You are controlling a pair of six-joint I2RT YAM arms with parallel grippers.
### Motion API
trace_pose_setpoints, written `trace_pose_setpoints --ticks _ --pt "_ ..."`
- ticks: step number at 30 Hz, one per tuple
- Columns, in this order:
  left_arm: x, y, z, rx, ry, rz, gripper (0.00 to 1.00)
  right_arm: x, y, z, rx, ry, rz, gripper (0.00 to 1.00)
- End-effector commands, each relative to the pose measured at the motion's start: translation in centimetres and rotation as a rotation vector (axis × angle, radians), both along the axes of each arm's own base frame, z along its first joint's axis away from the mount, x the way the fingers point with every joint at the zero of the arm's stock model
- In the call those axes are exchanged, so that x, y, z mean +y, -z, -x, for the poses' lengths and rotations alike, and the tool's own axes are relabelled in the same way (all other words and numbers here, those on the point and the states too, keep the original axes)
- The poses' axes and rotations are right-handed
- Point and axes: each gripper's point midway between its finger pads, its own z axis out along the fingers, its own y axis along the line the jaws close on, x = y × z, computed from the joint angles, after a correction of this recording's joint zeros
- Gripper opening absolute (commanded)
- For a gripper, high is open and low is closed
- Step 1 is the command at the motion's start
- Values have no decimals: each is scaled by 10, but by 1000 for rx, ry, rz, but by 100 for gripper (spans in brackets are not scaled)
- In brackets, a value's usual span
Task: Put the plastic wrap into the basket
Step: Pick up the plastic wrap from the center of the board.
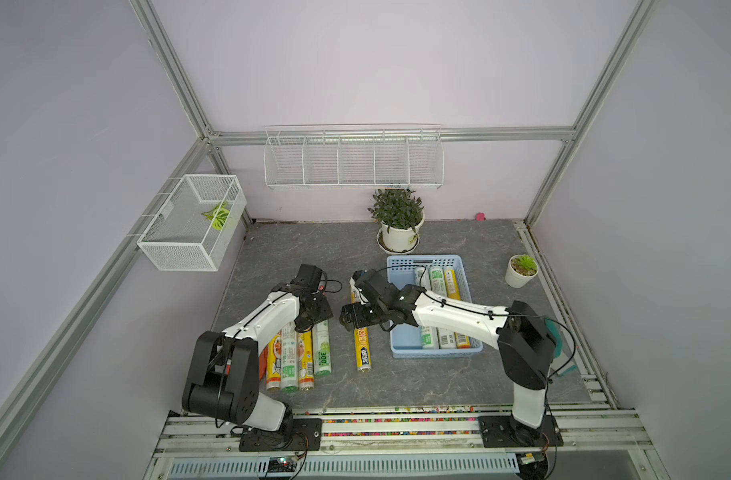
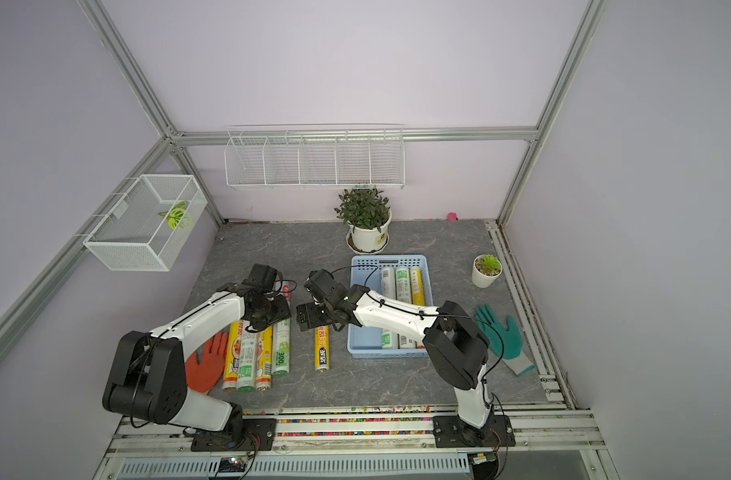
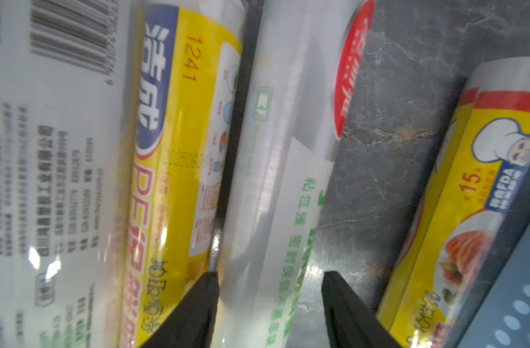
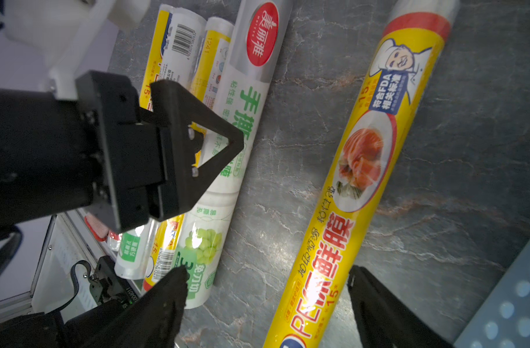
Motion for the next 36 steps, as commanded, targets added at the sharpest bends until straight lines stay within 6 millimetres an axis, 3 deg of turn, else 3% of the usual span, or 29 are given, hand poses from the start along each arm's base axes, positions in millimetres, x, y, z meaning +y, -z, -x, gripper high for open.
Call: trace_pose_setpoints --ticks 1,11,24,30,36 --pt "-4 4 -2 26 40 6 61 -3 8 0 10 13 11 89" --pt "-10 18 -5 79 76 -2 67 -12 9 -4 7 43 -6 89" --pt "-14 36 -4 170 151 -152 67 -23 11 -4 31 63 -24 90" --pt "-20 45 1 198 175 -138 61 -29 13 -4 31 77 -27 90" --pt "-23 29 -3 175 192 -136 51 -29 7 -4 25 77 -40 90"
